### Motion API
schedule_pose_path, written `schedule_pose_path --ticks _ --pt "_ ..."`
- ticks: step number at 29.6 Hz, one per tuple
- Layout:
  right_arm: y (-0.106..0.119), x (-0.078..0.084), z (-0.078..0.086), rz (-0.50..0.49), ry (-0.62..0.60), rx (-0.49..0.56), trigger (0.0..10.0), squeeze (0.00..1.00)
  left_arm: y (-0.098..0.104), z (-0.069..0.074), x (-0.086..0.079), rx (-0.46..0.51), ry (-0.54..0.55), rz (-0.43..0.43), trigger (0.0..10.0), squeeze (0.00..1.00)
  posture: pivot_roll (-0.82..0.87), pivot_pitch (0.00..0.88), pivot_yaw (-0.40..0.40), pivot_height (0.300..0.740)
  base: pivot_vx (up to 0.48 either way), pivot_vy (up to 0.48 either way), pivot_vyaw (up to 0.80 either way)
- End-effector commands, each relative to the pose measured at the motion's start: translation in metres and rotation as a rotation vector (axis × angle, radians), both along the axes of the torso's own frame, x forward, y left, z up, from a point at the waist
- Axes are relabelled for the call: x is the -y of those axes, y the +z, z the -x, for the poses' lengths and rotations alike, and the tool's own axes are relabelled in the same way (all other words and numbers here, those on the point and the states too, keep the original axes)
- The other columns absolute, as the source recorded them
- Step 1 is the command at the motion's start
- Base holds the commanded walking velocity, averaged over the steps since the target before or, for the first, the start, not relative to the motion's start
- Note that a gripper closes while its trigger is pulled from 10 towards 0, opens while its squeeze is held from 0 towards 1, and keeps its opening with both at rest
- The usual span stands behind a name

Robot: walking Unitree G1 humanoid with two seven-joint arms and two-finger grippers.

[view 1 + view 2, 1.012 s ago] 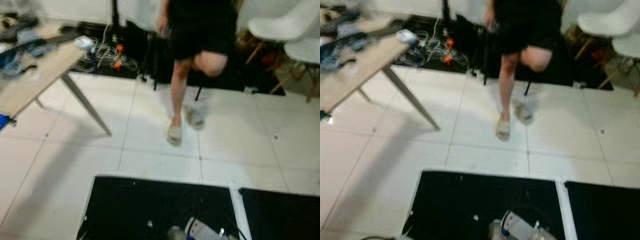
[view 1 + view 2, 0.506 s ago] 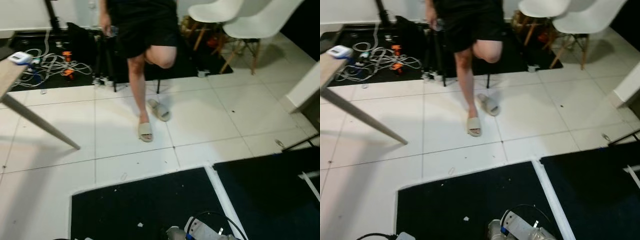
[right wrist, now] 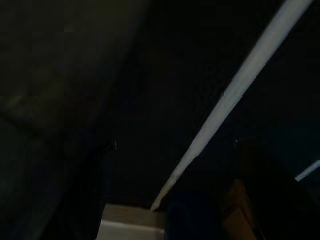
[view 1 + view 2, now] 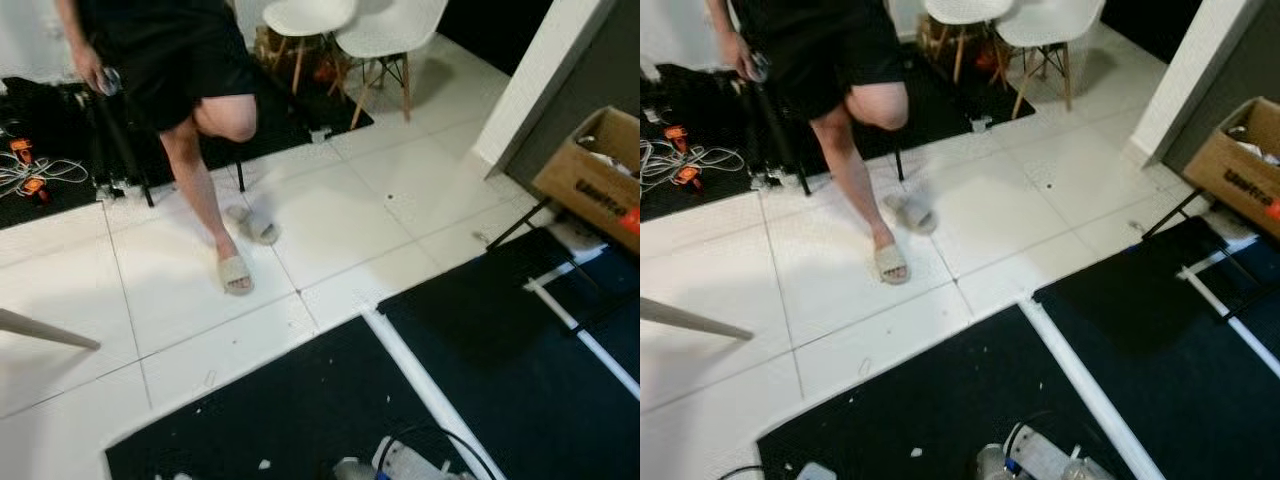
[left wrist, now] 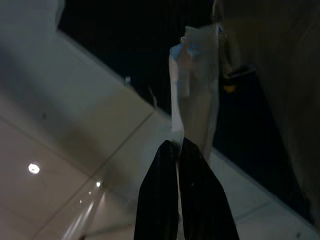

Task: Picking trash to rubbish bin

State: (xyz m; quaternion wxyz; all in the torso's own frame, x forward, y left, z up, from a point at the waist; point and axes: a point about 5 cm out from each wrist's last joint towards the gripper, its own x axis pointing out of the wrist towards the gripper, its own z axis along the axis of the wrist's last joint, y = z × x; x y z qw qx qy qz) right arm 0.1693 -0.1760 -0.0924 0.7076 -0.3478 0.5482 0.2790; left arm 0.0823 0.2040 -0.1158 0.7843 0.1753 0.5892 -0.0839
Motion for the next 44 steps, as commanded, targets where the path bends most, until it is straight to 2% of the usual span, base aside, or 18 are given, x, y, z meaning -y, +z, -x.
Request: schedule_pose_path --ticks 1,44 --pt "-0.0042 -0.004 0.0096 -0.022 -0.011 -0.03 10.0 0.0 -0.0029 0.0097 0.0063 -0.034 -0.01 0.015 10.0 0.0 0.11 0.139 -0.027 0.74 0.0 0.0 -0.77" --pt "-0.005 -0.005 0.0113 -0.026 -0.012 -0.038 10.0 0.0 -0.003 0.012 0.0036 -0.031 0.016 -0.01 10.0 0.0 0.11 0.145 -0.018 0.74 0.0 0.0 -0.77"
